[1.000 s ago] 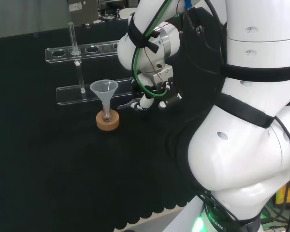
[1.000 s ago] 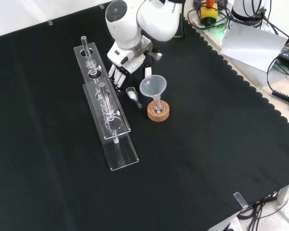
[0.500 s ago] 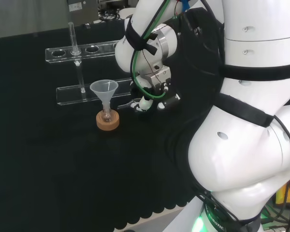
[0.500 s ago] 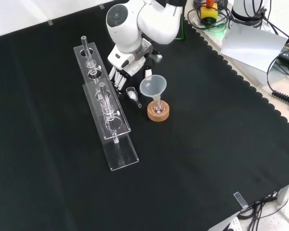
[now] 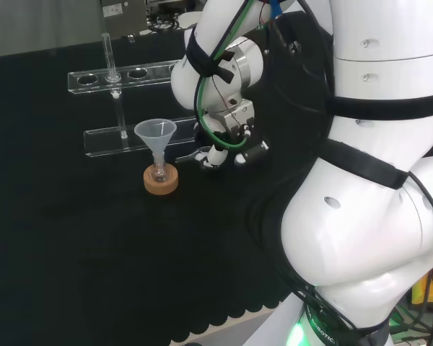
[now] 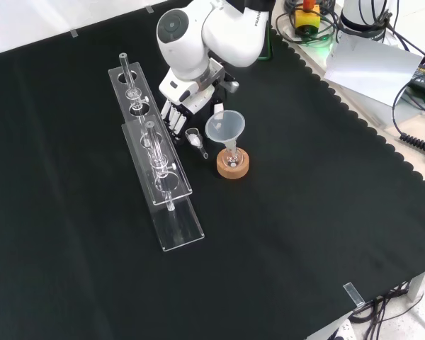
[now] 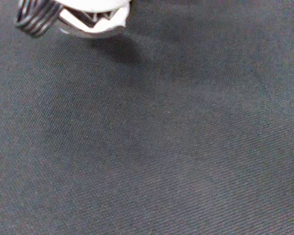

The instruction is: Pick up the weighing funnel.

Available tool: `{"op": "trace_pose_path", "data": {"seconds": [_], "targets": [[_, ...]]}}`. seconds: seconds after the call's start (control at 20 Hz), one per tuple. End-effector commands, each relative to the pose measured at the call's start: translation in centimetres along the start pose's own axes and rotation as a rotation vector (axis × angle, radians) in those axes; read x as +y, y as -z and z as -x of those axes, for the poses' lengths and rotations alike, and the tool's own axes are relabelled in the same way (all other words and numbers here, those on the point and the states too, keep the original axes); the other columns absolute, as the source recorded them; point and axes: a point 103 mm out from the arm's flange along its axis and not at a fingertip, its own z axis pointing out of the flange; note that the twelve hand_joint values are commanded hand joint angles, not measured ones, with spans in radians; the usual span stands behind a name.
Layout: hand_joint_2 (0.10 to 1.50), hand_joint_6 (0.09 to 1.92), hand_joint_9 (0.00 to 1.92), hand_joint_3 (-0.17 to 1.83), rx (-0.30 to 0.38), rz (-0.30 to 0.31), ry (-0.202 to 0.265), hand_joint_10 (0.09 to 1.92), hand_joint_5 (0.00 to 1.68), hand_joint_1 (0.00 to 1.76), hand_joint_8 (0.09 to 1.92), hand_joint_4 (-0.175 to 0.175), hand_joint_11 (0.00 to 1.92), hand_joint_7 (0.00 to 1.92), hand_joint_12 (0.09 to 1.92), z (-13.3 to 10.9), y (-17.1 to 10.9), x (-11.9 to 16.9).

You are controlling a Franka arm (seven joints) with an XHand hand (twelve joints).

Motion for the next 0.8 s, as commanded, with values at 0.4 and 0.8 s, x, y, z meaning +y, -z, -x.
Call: {"op": "trace_pose_path", "data": {"seconds": [0.4,0.8], "targets": [[0.66,0.74,0.88,0.62,-0.012,-0.007,0.001,0.54,0.63,0.92,0.76,-0.065,0.56,0.62,1.23,-0.36,-0.16,0.36],[0.67,0.75,0.88,0.62,-0.014,-0.005,-0.005,0.54,0.64,0.92,0.75,-0.066,0.57,0.62,1.22,-0.18,-0.29,0.5]]}}
